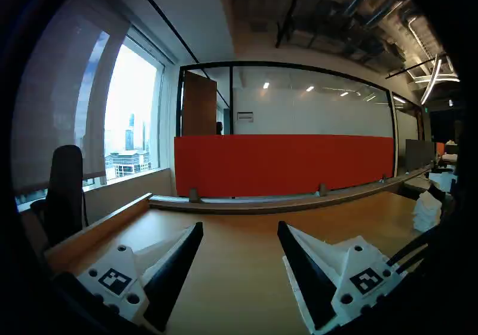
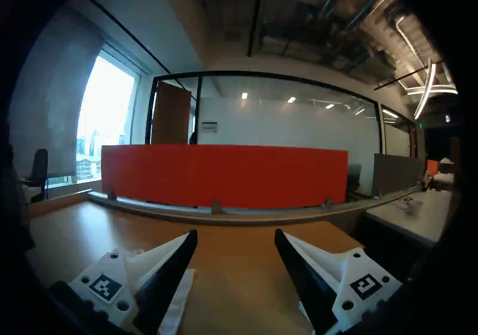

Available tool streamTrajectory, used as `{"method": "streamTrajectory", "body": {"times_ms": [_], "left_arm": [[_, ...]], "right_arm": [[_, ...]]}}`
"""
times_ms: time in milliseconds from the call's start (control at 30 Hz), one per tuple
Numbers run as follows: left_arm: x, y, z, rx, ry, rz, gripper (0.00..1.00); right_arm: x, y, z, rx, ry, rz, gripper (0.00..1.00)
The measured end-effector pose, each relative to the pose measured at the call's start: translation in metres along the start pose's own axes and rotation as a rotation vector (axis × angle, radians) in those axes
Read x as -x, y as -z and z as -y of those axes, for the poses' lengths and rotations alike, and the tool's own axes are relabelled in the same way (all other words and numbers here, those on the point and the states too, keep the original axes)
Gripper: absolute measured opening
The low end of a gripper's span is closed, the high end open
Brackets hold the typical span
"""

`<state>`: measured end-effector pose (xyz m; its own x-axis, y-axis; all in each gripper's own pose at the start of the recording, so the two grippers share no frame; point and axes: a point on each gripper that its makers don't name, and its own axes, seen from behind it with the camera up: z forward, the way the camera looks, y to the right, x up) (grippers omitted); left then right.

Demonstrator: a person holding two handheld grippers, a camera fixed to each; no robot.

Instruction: Fold towel

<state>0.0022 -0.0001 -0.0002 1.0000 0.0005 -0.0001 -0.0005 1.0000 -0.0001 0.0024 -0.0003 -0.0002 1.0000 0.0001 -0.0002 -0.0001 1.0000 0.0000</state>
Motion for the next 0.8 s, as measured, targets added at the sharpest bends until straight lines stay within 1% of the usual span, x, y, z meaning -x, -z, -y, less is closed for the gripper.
{"method": "streamTrajectory", "body": {"times_ms": [233,367,500,600,800], "left_arm": [[-0.037,0.003,0.002,0.006,-0.01,-0.001,0.92],[-0.05,0.005,0.002,0.011,-0.016,0.002,0.92],[-0.057,0.005,-0.001,0.026,-0.022,0.015,0.92],[-0.059,0.005,-0.004,0.044,-0.033,0.028,0.92],[-0.056,0.006,-0.011,0.091,-0.06,0.069,0.92]], "right_arm": [[-0.04,0.004,0.003,0.004,-0.002,-0.005,1.0],[-0.054,0.006,0.002,0.014,-0.002,-0.009,1.0],[-0.059,0.008,0.002,0.016,0.005,0.001,1.0],[-0.061,0.008,0.004,0.005,0.024,0.015,1.0],[-0.061,0.009,0.018,-0.053,0.083,0.051,1.0]]}}
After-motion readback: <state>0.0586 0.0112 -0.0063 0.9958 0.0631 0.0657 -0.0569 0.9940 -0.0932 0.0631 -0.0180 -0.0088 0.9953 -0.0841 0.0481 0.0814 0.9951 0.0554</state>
